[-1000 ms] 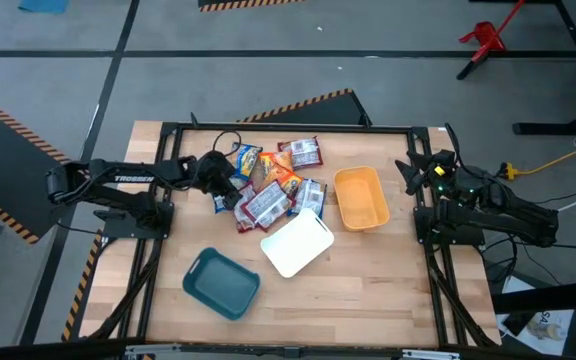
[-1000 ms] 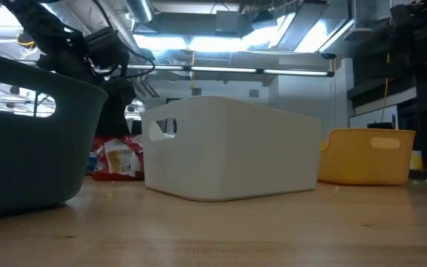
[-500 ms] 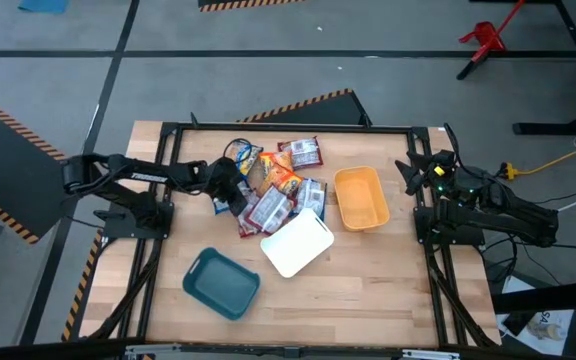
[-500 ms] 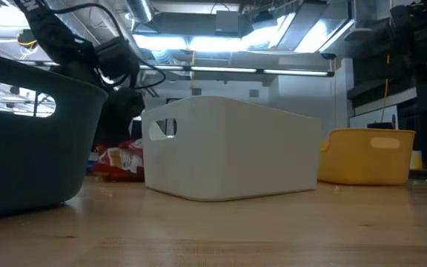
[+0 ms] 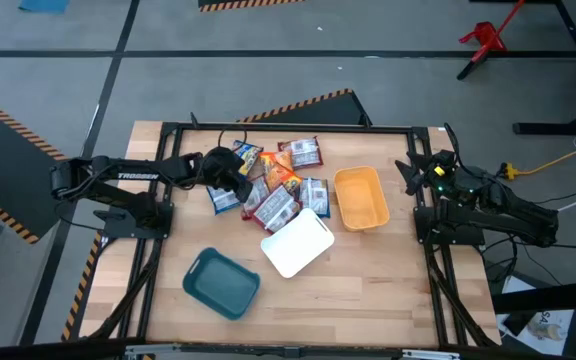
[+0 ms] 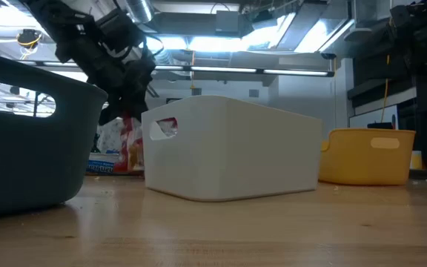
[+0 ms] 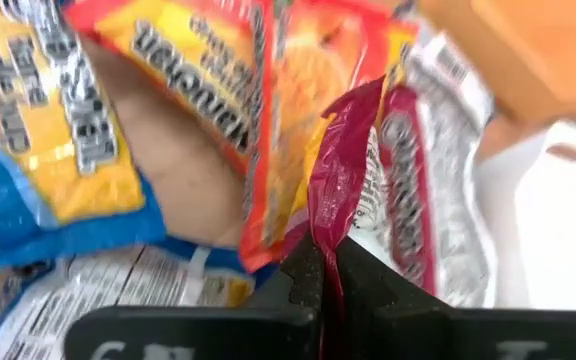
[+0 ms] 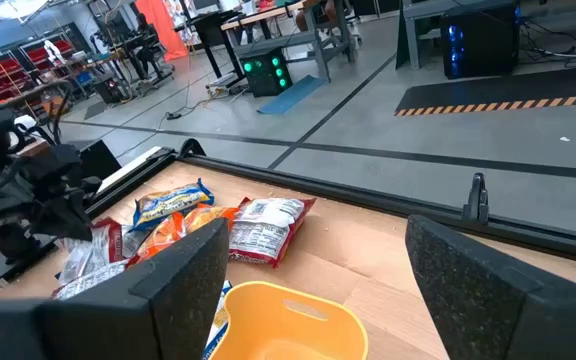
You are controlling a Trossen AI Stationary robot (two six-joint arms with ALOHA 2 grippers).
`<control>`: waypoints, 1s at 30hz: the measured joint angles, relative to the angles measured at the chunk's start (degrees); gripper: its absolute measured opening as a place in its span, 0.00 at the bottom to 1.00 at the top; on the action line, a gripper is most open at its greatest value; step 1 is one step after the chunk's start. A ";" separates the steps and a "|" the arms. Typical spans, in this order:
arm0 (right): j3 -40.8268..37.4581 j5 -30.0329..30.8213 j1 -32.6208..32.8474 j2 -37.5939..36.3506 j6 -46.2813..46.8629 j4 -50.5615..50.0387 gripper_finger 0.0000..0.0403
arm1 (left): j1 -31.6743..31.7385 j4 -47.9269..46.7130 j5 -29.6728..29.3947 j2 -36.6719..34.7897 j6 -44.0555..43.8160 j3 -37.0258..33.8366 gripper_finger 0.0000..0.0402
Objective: Sort Maruchan noodles
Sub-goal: Put the bottom left red noodle pack into the yellow bin
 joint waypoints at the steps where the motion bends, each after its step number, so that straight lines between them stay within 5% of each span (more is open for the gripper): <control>1: 0.00 0.00 0.02 0.00 0.00 -0.03 0.73 | 0.00 0.00 -0.32 -0.21 -0.10 0.42 0.00; 20: 0.00 0.00 0.02 0.00 0.00 -0.02 0.73 | 0.02 -1.87 -2.79 0.11 -0.10 15.39 0.00; 30: 0.00 0.12 0.02 0.00 0.01 0.02 0.73 | -1.73 3.12 1.25 10.13 0.41 26.40 0.00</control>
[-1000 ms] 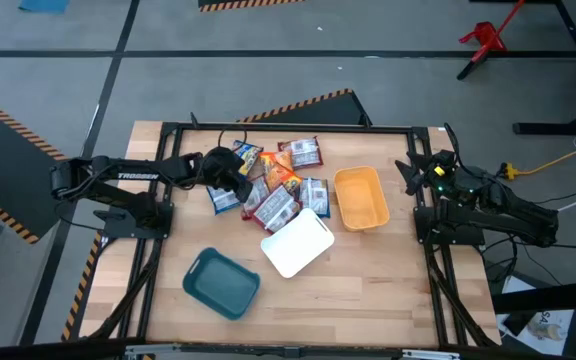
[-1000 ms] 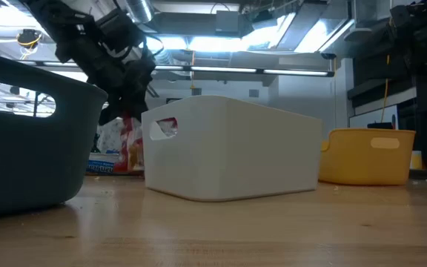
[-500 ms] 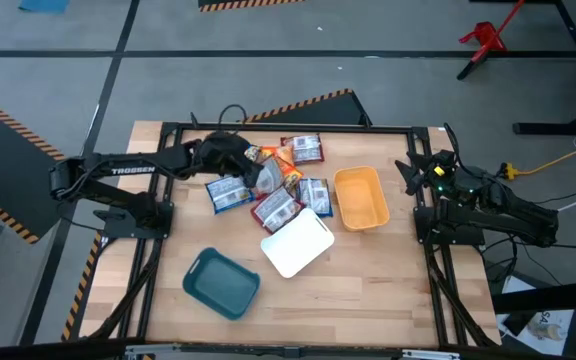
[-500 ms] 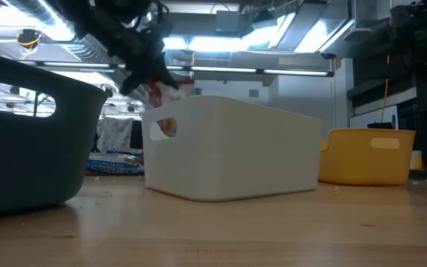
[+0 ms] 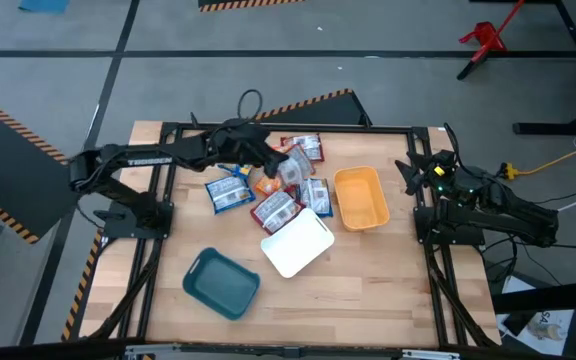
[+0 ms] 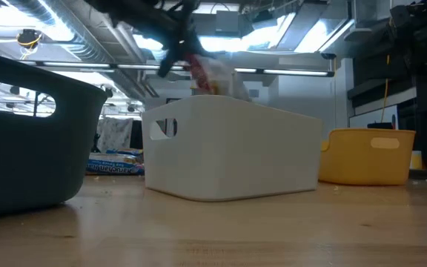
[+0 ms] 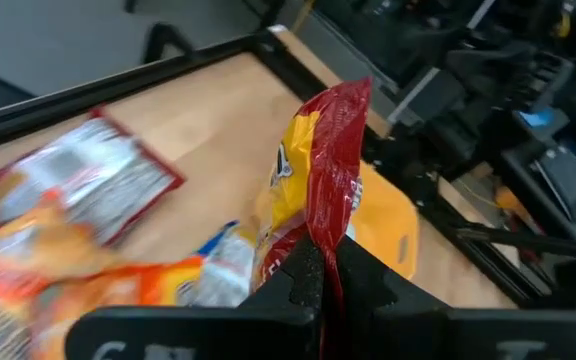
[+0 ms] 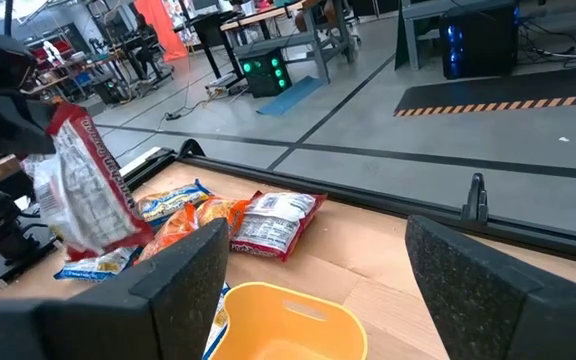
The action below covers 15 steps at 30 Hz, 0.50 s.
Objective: Sort Maruchan noodles
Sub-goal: Put the bottom left red noodle pack into the yellow bin
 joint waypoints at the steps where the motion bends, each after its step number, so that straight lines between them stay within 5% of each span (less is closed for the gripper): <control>1: 0.00 0.03 0.00 0.00 0.01 0.02 0.73 | -0.14 0.05 0.75 1.61 0.59 1.59 0.00; 15: 0.00 0.08 -0.01 0.00 0.01 0.00 0.73 | -0.21 2.69 10.91 22.14 5.58 22.45 0.00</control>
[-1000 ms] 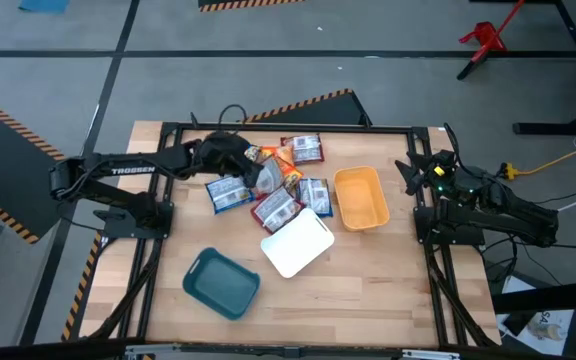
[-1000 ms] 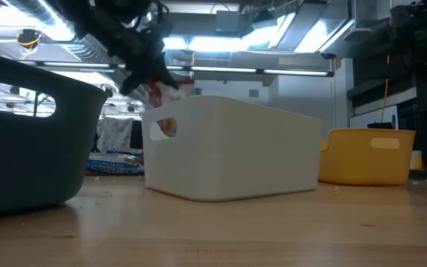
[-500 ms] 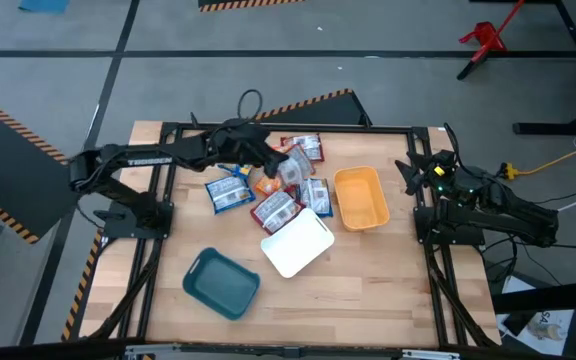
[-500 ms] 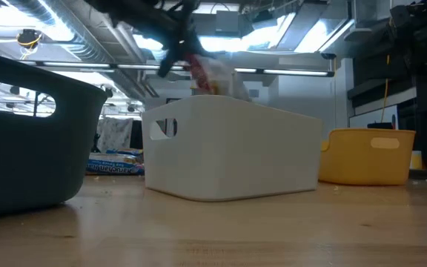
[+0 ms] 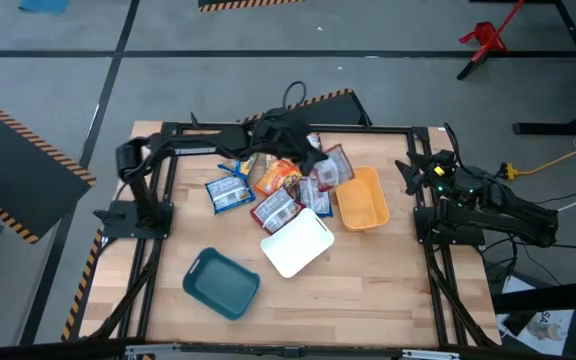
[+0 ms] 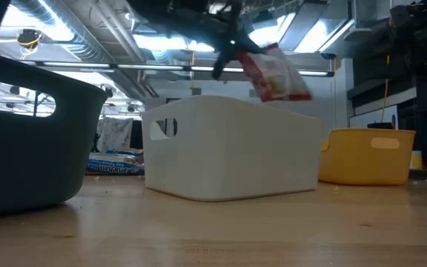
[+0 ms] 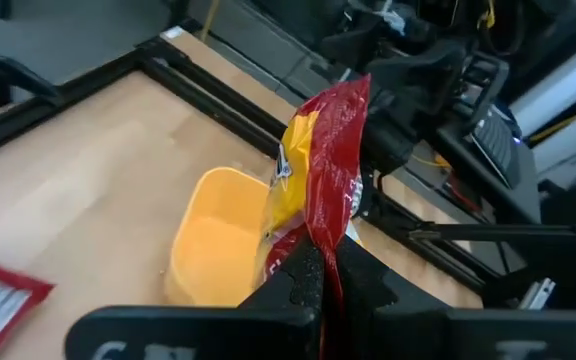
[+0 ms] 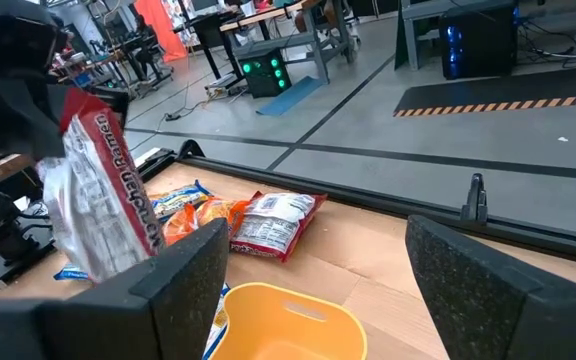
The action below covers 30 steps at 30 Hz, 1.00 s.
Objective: Sort Maruchan noodles
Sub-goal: Put the bottom left red noodle pack into the yellow bin
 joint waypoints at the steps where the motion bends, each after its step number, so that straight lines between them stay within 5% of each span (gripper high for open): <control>1: 0.00 0.00 0.01 0.00 0.00 0.00 0.73 | 0.00 -0.02 0.63 1.32 -0.02 1.19 0.00; 17: 0.00 -0.13 0.01 0.00 1.75 -0.05 0.73 | -2.48 1.42 10.63 20.48 1.34 18.26 0.00; 30: 0.00 -0.16 0.00 0.00 1.75 -0.14 0.73 | -3.67 8.70 12.15 26.73 -0.47 19.70 0.00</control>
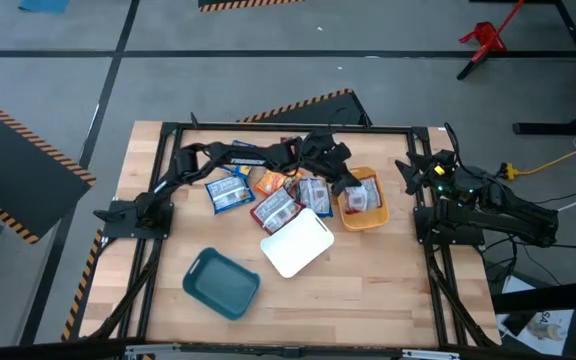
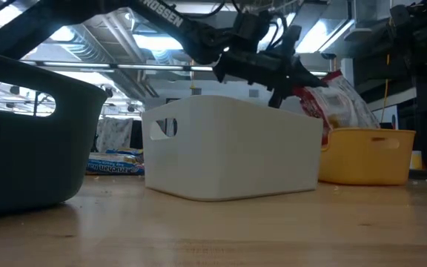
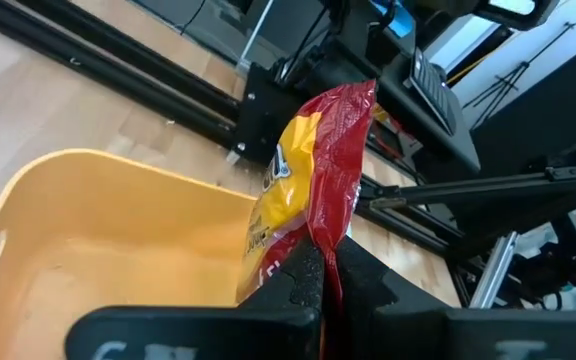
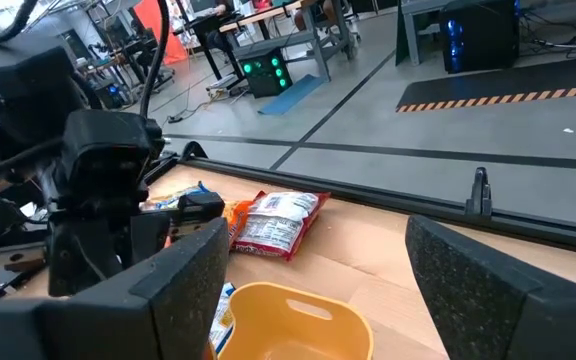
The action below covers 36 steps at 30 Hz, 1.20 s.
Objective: Sort Maruchan noodles
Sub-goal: Put the bottom left red noodle pack into the yellow bin
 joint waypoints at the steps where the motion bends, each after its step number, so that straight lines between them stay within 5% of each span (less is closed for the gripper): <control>1: 0.00 -0.02 0.00 0.00 0.00 -0.02 0.73 | -0.02 0.08 -0.02 0.25 -0.12 0.02 0.00; 15: -0.02 -0.02 0.01 0.00 1.48 -1.35 0.73 | 0.23 -0.45 -1.67 2.09 -0.14 0.01 0.01; 33: -0.02 1.66 0.01 0.00 1.46 -1.29 0.73 | 0.24 -0.46 1.14 2.03 0.77 0.01 0.32; 36: -0.02 1.67 0.00 0.00 1.46 -1.29 0.73 | 0.32 -2.01 -2.75 2.00 2.29 0.03 0.32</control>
